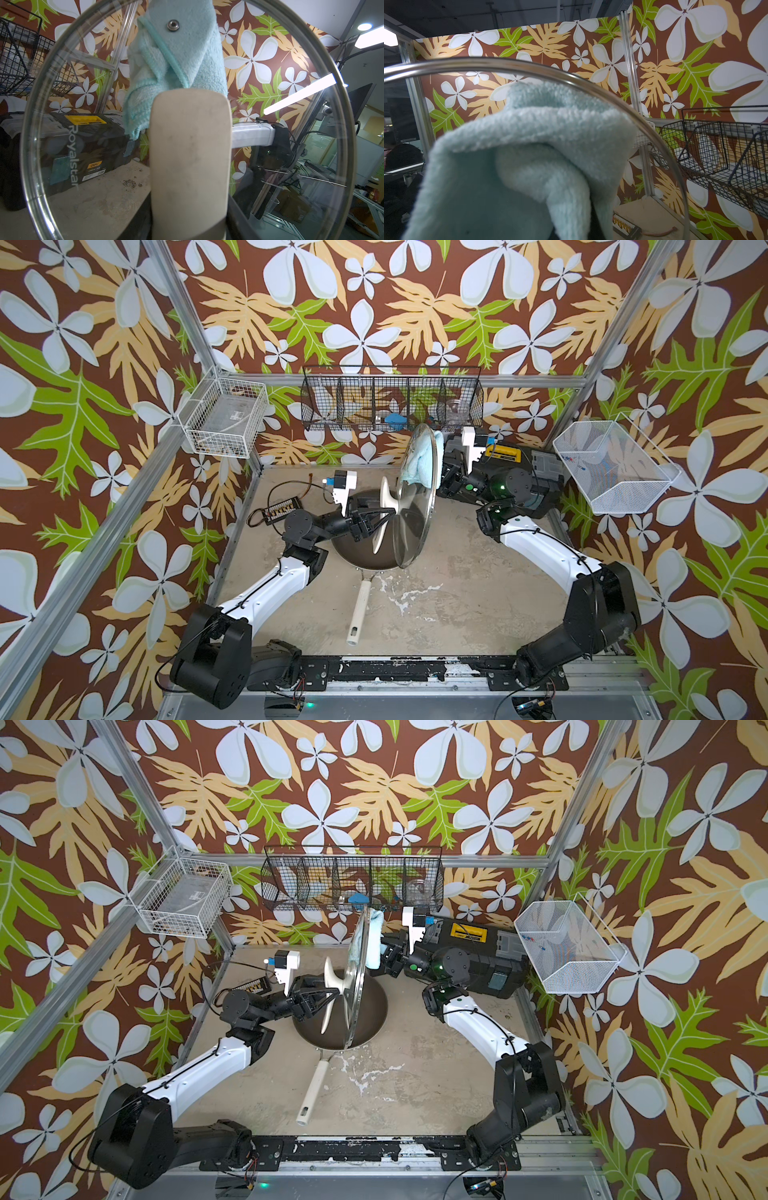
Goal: Wipe the pot lid with a cloth
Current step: Wipe the pot lid.
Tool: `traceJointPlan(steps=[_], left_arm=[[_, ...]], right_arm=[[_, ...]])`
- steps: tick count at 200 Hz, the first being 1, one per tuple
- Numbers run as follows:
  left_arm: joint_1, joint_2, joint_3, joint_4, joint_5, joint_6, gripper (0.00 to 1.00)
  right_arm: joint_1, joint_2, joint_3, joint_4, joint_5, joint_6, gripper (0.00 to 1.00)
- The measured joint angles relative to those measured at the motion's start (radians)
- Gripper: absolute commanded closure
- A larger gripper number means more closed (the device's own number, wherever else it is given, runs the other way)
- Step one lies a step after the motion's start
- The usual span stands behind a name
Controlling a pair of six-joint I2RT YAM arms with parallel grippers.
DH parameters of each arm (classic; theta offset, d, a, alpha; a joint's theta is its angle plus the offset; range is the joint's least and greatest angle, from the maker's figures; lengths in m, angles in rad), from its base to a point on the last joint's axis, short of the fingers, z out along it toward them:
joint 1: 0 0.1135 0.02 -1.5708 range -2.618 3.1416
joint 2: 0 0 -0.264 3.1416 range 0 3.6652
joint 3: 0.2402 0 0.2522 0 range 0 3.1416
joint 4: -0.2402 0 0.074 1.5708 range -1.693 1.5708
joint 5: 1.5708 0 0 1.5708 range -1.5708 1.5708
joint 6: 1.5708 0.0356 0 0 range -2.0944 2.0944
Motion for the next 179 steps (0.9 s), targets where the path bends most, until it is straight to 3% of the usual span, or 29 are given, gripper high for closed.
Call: traceJointPlan(steps=[119, 179], left_arm=[[0.002, 0.001, 0.02, 0.003, -0.02, -0.015, 1.0], [0.002, -0.034, 0.048, -0.114, -0.021, 0.05, 1.0]], right_arm=[[-0.008, 0.246, 0.158, 0.079, 0.016, 0.076, 1.0], [-0.002, 0.313, 0.101, 0.197, 0.019, 0.177, 1.0]])
